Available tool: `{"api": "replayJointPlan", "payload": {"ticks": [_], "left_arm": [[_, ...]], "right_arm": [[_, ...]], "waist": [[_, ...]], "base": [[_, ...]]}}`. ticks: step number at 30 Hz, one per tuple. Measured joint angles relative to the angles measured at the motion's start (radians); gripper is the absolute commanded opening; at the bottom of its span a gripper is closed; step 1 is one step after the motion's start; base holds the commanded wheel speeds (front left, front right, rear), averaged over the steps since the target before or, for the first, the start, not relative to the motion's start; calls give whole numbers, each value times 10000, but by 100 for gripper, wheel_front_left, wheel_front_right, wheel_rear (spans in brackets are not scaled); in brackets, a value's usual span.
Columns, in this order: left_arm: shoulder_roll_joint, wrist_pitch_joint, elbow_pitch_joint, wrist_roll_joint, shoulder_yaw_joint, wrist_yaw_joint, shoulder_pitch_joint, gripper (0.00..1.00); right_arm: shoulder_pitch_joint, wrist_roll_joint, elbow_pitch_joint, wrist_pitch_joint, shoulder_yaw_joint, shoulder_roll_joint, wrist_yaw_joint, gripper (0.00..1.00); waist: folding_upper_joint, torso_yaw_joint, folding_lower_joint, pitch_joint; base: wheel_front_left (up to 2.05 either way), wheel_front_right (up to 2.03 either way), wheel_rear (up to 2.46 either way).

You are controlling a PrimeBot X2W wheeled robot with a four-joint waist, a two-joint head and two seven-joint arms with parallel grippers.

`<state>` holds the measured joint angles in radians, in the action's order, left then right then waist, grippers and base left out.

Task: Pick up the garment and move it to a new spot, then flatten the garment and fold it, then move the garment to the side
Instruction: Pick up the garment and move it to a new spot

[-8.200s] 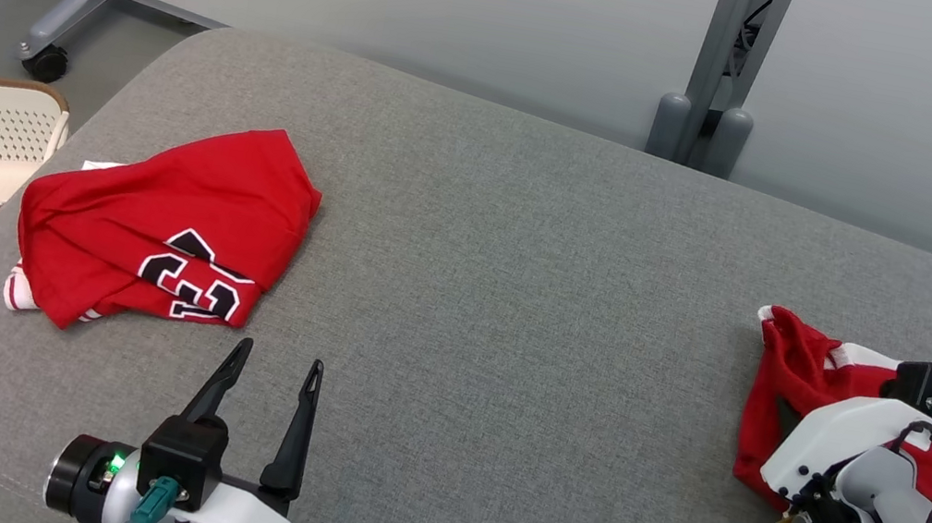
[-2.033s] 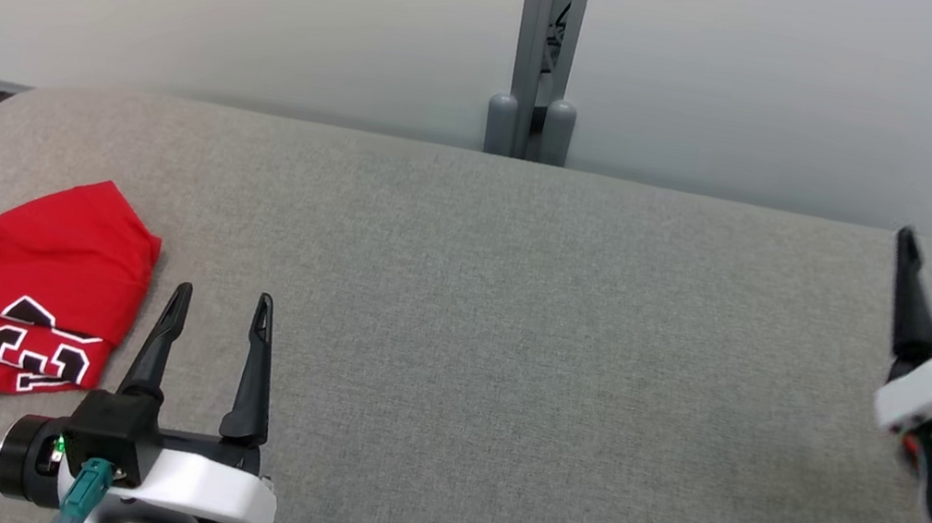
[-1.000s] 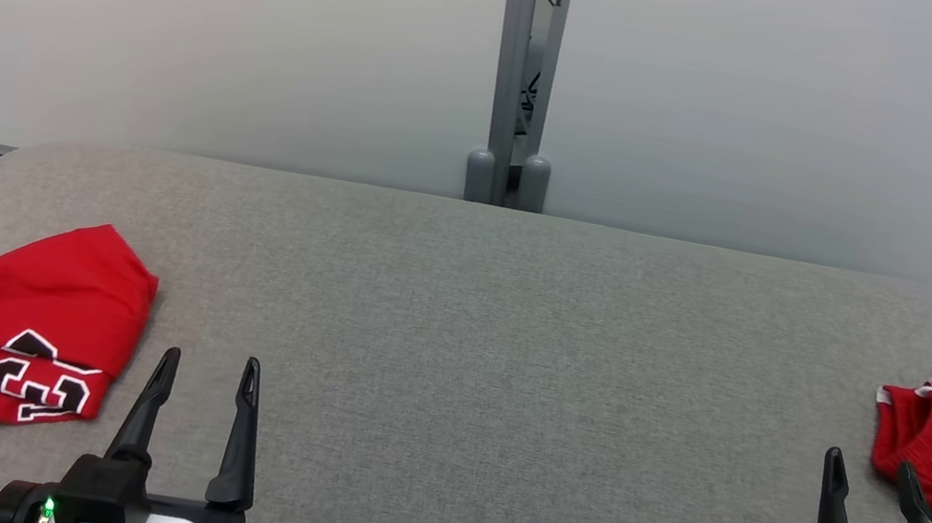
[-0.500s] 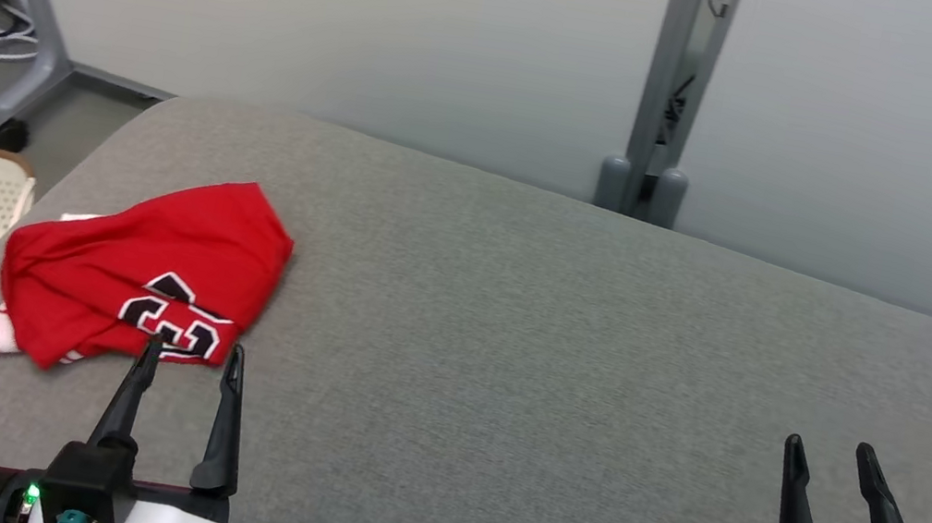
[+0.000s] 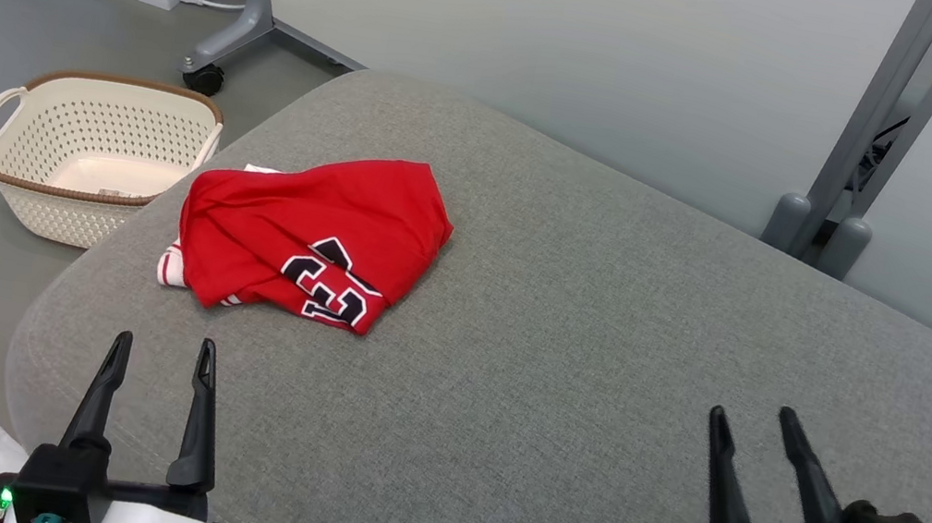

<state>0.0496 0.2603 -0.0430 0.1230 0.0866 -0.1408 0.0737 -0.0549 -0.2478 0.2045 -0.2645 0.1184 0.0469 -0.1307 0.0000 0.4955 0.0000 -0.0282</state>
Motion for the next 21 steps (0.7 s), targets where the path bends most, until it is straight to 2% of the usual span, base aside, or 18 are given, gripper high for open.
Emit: {"api": "replayJointPlan", "payload": {"ticks": [3, 6, 12, 15, 19, 21], "left_arm": [[-8, 0, 153, 58, -50, -123, 12, 100], [-8, 0, 265, 182, -153, -288, 46, 100], [-8, 0, 299, 213, -320, -303, 51, 100], [-8, 0, 263, 644, -416, -301, 51, 100], [-10, 0, 138, 867, -614, -151, 36, 100], [-2, 2, 6, 878, -717, 94, -42, 100]], "right_arm": [[-115, -44, 150, 2, 499, -12, 0, 100], [-263, -42, 328, 0, 541, -10, 0, 100], [-406, -73, 474, 2, 585, -8, 0, 100], [-405, -94, 525, 2, 587, -8, 0, 100], [-335, -150, 460, 2, 546, -6, 0, 100], [-206, -138, 426, 2, 500, -8, 0, 100]], "waist": [[0, 80, 0, 95], [0, 95, 0, 121], [0, 67, 0, 87], [0, 41, 0, 52], [0, 10, 0, 6], [0, 3, 0, -3]], "base": [[0, 0, 0], [0, 0, 0], [0, 0, 0], [0, 0, 0], [0, 0, 0], [0, 0, 0]]}}
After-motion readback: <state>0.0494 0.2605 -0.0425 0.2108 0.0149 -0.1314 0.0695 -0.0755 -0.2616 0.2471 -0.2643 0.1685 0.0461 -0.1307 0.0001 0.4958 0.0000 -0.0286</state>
